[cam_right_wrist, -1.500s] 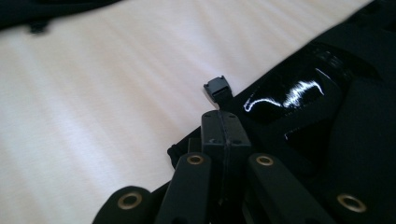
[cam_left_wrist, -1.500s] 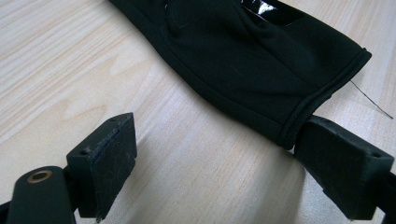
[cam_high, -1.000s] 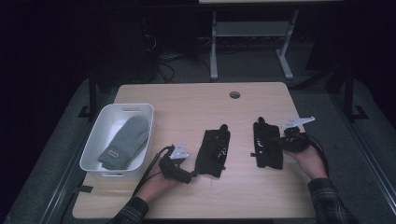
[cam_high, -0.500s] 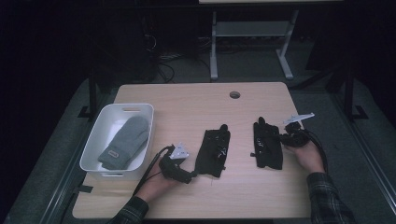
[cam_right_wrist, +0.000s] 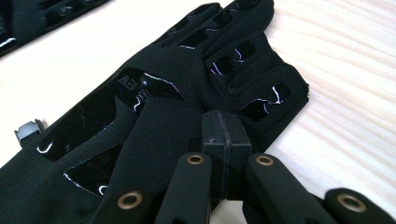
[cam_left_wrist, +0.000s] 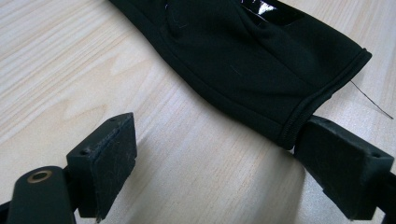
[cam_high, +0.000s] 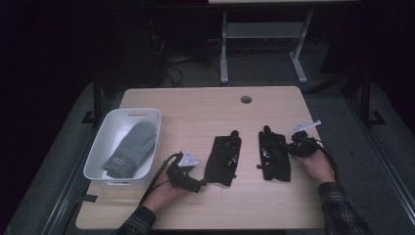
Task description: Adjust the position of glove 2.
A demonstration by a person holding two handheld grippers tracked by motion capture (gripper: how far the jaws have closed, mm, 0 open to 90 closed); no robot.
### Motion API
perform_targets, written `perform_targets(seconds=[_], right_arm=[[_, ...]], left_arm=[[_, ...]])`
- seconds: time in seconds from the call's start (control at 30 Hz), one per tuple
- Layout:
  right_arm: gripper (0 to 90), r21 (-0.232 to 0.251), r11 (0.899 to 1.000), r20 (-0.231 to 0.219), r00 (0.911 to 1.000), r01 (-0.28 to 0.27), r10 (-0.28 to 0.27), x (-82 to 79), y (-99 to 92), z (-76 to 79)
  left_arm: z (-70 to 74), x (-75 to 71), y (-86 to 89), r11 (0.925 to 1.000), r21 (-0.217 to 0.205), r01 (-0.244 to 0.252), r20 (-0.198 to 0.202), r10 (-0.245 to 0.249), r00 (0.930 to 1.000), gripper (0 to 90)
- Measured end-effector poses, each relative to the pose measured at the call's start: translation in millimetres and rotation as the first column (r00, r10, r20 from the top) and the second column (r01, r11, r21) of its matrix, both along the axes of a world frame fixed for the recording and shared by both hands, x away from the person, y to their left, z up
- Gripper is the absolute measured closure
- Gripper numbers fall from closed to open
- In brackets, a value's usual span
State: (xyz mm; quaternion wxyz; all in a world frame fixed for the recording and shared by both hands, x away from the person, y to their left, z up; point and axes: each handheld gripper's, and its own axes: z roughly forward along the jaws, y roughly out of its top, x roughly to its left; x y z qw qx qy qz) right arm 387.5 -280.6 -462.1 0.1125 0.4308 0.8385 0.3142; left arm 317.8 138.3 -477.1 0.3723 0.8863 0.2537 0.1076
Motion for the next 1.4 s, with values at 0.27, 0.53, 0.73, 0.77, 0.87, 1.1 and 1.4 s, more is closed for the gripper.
perform_targets(seconds=[0.27, 0.53, 0.73, 0.77, 0.87, 1.1, 1.4], right_arm=[[90.0, -0.006, 0.998, -0.009, 0.9985, -0.055, 0.055, -8.9, 25.3, 1.4], [90.0, -0.006, 0.995, -0.012, 0.9953, -0.096, 0.096, -11.3, 42.4, 2.0], [90.0, -0.005, 0.992, -0.016, 0.9919, -0.126, 0.126, -13.1, 54.6, 2.6], [90.0, -0.014, 0.991, -0.006, 0.9911, -0.133, 0.133, -13.1, 55.4, 3.1], [90.0, -0.009, 0.991, 0.007, 0.9911, -0.133, 0.133, -16.8, 53.3, 6.8], [90.0, 0.014, 0.990, 0.006, 0.9905, -0.137, 0.137, -45.5, 33.7, 11.5], [90.0, -0.007, 0.978, -0.037, 0.9771, -0.210, 0.209, -75.1, 40.1, 3.7]], left_arm=[[-0.1, -0.1, -0.1, 1.0000, -0.001, -0.001, 0.000, 0.001, 1.0000, 12.2], [-0.1, -0.1, -0.1, 1.0000, -0.001, -0.001, 0.000, 0.001, 1.0000, 12.2], [-0.1, -0.1, -0.1, 1.0000, -0.001, -0.001, 0.000, 0.001, 1.0000, 12.2], [-0.1, -0.1, -0.1, 1.0000, -0.001, -0.001, 0.000, 0.001, 1.0000, 12.1], [-0.2, -0.2, -0.2, 1.0000, -0.002, -0.002, 0.000, 0.002, 1.0000, 12.2], [-0.8, -0.3, -0.3, 1.0000, -0.008, -0.004, 0.002, 0.004, 1.0000, 12.2], [-0.7, -0.1, -0.2, 1.0000, -0.005, -0.001, 0.005, 0.001, 1.0000, 12.1]])
